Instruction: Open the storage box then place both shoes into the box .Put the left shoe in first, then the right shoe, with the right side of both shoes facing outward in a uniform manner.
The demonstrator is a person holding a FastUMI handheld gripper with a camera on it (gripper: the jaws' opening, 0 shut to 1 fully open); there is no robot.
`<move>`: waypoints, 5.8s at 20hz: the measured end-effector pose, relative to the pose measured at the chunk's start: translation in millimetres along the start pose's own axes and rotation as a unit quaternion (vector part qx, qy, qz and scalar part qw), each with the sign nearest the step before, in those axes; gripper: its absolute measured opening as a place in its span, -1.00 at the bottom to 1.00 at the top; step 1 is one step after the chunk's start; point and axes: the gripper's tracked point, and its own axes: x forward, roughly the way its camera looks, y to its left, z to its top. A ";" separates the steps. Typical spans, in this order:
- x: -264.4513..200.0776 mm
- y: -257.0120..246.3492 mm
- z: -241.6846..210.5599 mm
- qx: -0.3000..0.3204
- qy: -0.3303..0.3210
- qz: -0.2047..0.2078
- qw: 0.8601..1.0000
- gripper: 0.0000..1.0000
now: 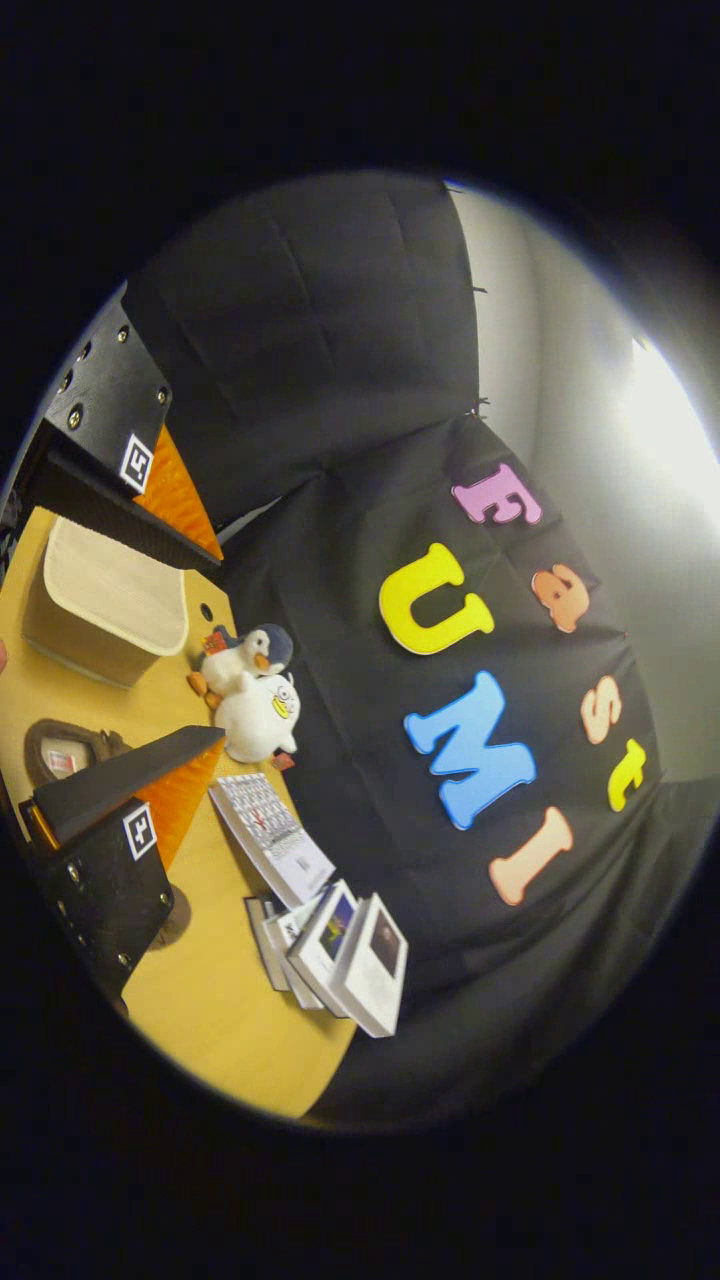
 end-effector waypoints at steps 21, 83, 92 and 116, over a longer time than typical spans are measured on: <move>45.4 36.5 -164.2 0.387 0.226 0.103 0.888 0.89; 86.7 331.6 -74.9 -0.135 0.113 0.184 0.967 0.94; 69.6 202.8 -11.7 -0.198 0.037 0.060 0.978 0.94; 44.5 -89.9 -55.3 -0.206 0.115 -0.144 0.961 0.96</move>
